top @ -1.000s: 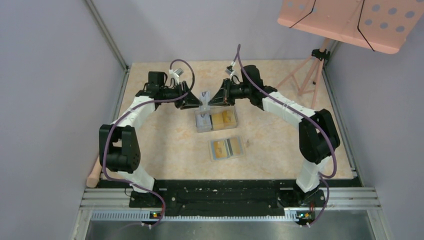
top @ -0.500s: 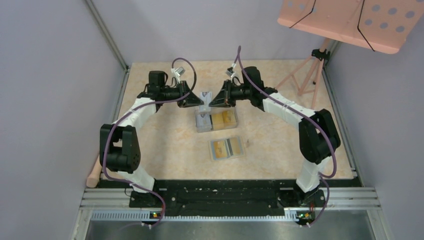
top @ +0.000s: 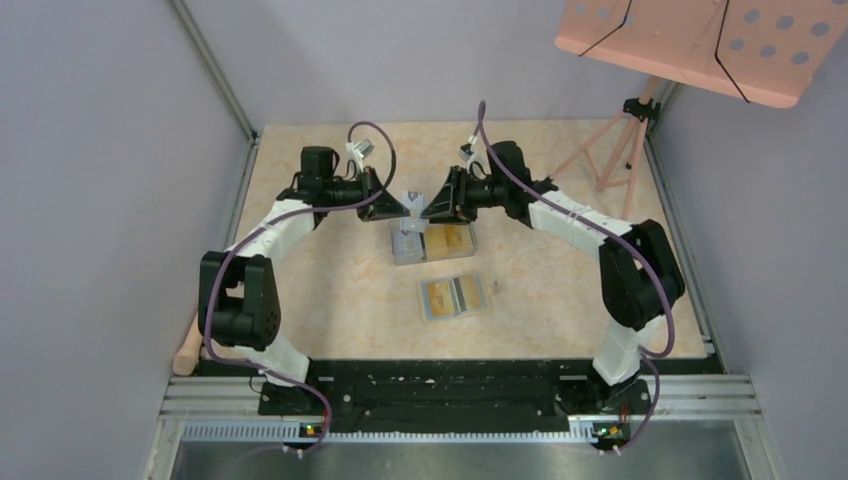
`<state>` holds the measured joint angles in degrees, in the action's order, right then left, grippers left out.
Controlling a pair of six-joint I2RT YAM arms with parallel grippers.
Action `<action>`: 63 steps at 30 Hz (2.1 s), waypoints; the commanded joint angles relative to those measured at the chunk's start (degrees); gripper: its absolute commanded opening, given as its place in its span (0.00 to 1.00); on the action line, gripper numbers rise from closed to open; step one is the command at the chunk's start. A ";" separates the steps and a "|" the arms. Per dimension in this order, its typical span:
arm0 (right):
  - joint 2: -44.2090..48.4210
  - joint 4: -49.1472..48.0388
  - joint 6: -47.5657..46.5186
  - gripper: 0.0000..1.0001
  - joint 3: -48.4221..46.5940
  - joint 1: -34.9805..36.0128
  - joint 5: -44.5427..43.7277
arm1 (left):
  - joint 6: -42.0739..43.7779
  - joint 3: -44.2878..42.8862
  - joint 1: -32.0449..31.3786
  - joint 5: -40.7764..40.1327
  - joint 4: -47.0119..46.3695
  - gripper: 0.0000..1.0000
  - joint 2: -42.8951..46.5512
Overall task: Put the credit cards into the card holder
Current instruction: Pick up the credit card from the storage box, then insert the credit card into the card holder.
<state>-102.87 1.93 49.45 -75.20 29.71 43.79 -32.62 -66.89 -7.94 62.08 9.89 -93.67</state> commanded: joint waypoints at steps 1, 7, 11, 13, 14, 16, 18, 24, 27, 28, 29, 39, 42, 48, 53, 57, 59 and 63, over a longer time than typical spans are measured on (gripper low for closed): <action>5.56 1.95 -3.21 0.45 3.07 -2.19 -1.85 | -0.28 3.56 -1.14 -4.29 0.00 0.00 5.24; 9.98 12.62 -9.59 0.59 6.52 -6.04 -6.84 | -6.90 12.44 -5.37 -10.22 -6.30 0.00 9.96; 13.92 18.97 -13.15 0.64 10.25 -8.40 -11.81 | -12.19 18.19 -10.56 -14.96 -12.78 0.00 11.45; 15.59 20.71 -13.90 0.64 12.72 -9.89 -13.18 | -14.68 20.26 -13.06 -17.40 -15.23 0.00 11.58; 16.44 21.57 -14.31 0.64 13.86 -10.54 -14.20 | -15.46 21.35 -14.25 -18.71 -16.30 0.00 11.61; 17.52 23.78 -15.67 0.64 15.64 -11.33 -16.11 | -17.95 23.75 -16.19 -21.08 -19.36 0.00 11.30; 17.35 26.87 -17.72 0.64 16.62 -11.57 -17.88 | -19.72 25.59 -17.83 -22.62 -22.61 0.00 10.61; 14.56 28.36 -21.45 0.61 20.26 -11.53 -18.65 | -21.73 27.69 -22.88 -26.56 -27.63 0.00 5.44; 12.86 26.63 -21.70 0.58 21.34 -11.60 -17.06 | -21.68 28.03 -24.23 -27.91 -28.00 0.00 3.51; 12.59 25.88 -21.41 0.58 21.81 -11.53 -16.64 | -21.80 28.35 -24.38 -28.28 -28.29 0.00 3.13; 12.40 25.15 -21.16 0.57 22.28 -11.59 -16.28 | -22.05 29.02 -24.51 -28.78 -28.76 0.00 2.88; 11.75 15.07 -15.80 0.50 31.02 -11.12 -9.65 | -23.51 35.82 -24.58 -32.74 -32.41 0.00 4.69; 11.58 13.84 -15.23 0.50 32.26 -10.29 -9.27 | -23.75 36.65 -24.59 -32.80 -33.82 0.00 3.95; 10.17 13.71 -14.22 0.44 32.22 -9.03 -8.41 | -24.59 36.22 -25.01 -32.25 -36.71 0.00 1.29; 9.77 12.96 -12.39 0.37 32.73 -7.13 -7.91 | -24.99 34.66 -25.29 -31.08 -37.19 0.00 -0.78; 9.62 10.26 -9.55 0.32 34.36 -5.91 -6.79 | -24.86 34.31 -25.45 -31.38 -35.87 0.00 -0.95; 9.54 9.69 -8.94 0.29 34.75 -5.38 -6.63 | -24.94 34.32 -25.45 -31.41 -35.65 0.00 -0.75; 8.93 8.71 -8.09 0.25 35.39 -4.77 -5.71 | -25.30 34.14 -25.47 -31.97 -34.31 0.00 0.01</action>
<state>-92.86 13.87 39.53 -40.40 23.88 36.53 -57.60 -31.35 -33.10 30.68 -24.47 -94.28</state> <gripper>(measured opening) 0.277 0.012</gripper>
